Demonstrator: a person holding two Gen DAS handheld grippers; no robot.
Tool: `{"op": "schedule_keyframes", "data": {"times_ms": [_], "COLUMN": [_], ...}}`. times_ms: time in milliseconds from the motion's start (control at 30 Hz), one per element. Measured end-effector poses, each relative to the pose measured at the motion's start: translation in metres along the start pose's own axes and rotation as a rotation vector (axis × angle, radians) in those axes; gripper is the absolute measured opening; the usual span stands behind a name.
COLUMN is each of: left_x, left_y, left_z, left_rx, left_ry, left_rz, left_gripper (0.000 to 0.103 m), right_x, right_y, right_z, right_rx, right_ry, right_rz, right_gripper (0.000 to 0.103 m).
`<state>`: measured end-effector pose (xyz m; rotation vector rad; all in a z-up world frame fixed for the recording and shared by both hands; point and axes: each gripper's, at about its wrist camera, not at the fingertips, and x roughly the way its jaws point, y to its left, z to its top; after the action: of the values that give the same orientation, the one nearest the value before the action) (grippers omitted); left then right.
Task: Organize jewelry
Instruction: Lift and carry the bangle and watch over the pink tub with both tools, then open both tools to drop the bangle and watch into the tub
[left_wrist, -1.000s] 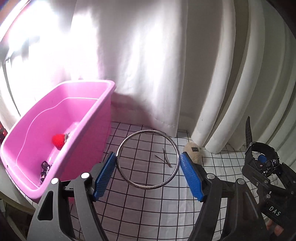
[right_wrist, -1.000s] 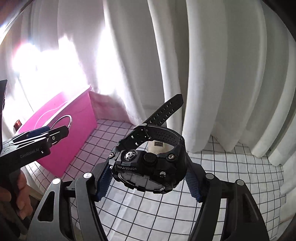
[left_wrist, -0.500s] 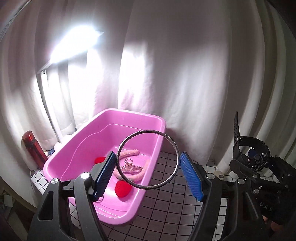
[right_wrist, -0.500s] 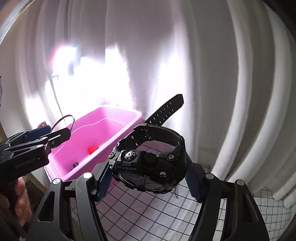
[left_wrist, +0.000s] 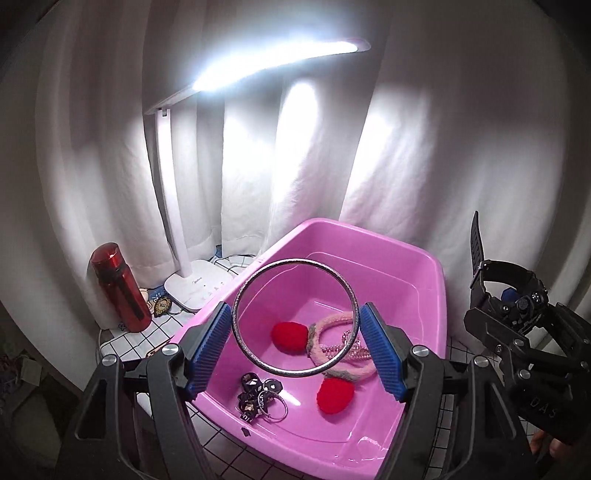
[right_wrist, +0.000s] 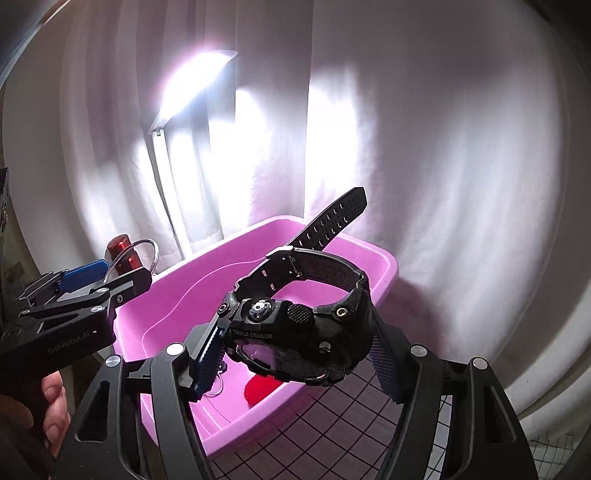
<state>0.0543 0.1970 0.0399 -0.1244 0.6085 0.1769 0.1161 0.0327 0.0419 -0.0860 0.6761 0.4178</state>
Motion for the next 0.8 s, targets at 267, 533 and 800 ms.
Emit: {"op": "schedule_keyframes", "data": {"times_ms": [267, 533, 800], "left_x": [0.04, 0.073, 0.094], "left_y": [0.022, 0.032, 0.031], "left_z": [-0.005, -0.013, -0.021], "left_rx": [-0.044, -0.066, -0.061], "left_ry": [0.085, 0.154, 0.203], "left_rz": [0.036, 0.068, 0.082], "left_gripper": [0.069, 0.069, 0.069], "right_x": [0.053, 0.098, 0.125], "right_y": [0.012, 0.012, 0.006], "right_z": [0.008, 0.006, -0.001], "right_rx": [-0.026, -0.021, 0.004], "right_ry": [0.085, 0.185, 0.256], "right_rz": [0.023, 0.007, -0.017], "right_gripper": [0.066, 0.066, 0.066]}}
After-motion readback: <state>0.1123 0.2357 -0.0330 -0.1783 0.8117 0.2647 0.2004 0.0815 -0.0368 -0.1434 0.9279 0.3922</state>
